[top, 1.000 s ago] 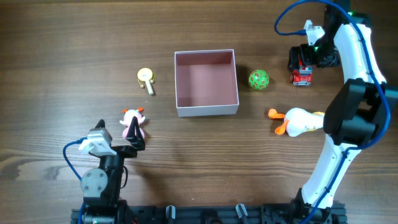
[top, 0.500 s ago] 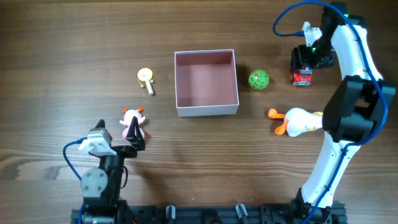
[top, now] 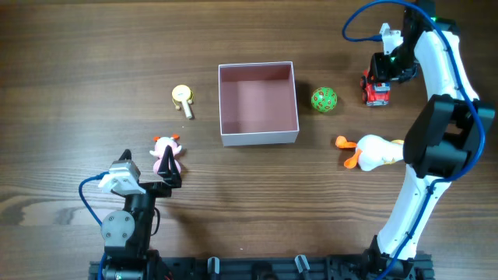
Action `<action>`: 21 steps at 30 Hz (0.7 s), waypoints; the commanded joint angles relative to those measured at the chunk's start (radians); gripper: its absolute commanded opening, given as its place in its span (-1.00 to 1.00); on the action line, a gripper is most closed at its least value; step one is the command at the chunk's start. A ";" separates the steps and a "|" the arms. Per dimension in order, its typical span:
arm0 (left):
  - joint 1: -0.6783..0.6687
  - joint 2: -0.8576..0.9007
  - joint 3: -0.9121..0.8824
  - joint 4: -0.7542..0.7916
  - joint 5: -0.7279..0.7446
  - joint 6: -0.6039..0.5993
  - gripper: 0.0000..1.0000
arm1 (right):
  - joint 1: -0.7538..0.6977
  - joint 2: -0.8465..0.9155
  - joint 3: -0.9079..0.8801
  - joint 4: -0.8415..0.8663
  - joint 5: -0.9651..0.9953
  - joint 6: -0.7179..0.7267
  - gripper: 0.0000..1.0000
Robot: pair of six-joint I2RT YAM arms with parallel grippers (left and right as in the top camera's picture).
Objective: Pack container
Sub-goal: 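Lower the right gripper onto the red fire truck and grasp it, then carry the fire truck left and lower it into the white box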
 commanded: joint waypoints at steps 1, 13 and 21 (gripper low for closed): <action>0.006 -0.006 -0.005 -0.001 -0.002 -0.005 1.00 | 0.003 0.018 0.018 0.004 0.007 0.028 -0.18; 0.006 -0.006 -0.005 -0.001 -0.003 -0.005 1.00 | 0.058 -0.021 0.357 -0.149 0.006 0.062 -0.16; 0.006 -0.006 -0.005 -0.001 -0.003 -0.005 0.99 | 0.193 -0.135 0.525 -0.303 0.000 0.281 -0.17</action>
